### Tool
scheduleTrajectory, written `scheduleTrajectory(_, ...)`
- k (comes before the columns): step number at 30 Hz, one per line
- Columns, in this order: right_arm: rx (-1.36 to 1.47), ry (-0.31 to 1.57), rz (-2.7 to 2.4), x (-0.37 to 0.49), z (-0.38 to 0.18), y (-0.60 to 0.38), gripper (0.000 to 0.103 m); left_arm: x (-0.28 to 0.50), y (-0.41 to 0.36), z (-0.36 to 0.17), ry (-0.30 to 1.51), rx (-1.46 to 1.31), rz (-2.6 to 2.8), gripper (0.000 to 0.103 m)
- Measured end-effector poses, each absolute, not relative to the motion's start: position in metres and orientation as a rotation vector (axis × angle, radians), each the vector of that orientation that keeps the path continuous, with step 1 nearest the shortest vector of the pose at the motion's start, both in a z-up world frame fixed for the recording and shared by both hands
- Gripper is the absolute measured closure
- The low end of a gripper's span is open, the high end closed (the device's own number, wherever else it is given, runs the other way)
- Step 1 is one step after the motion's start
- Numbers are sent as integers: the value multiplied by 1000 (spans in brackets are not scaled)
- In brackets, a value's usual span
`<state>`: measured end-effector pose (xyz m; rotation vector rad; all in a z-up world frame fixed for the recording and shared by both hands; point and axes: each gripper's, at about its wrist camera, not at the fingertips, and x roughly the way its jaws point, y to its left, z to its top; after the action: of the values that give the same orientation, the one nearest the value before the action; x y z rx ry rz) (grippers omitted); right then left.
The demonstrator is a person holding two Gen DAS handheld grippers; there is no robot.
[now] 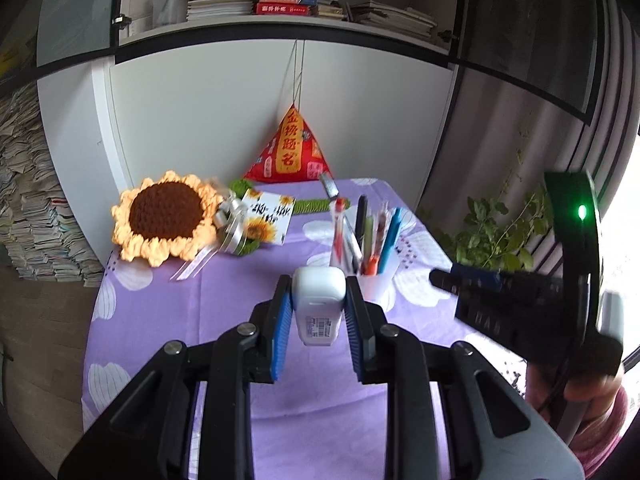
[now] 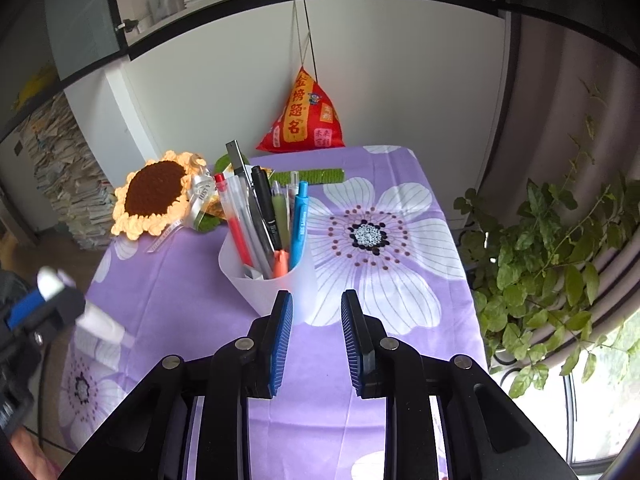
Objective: Organize stationery
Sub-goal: 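Carry the white USB stick to the white cup and lower it in with the left tool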
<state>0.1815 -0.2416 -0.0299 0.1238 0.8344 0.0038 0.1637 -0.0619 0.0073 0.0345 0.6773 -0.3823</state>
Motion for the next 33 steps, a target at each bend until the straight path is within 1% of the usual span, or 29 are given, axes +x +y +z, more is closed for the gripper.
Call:
scheduleTrajectory(7,102,831,-2,170,-34,-247,78,174,-83,28,654,38,-419,79)
scheduleTrajectory(17,150,860,-16,155,-47,-265,78,200,-115,47,622,55,-451,79)
scheduleTrajectory(21,189,872,-35,149,-52,-280,78,215,-127,38,655,64,-456,79)
scheduleTrajectory(29,229,883,-73,145,-57,-296,78,240,-149,-3,782,92,-442,79)
scheduleTrajectory(33,224,883,-61,146,-58,-297,78,249,-149,-14,816,89,-424,79)
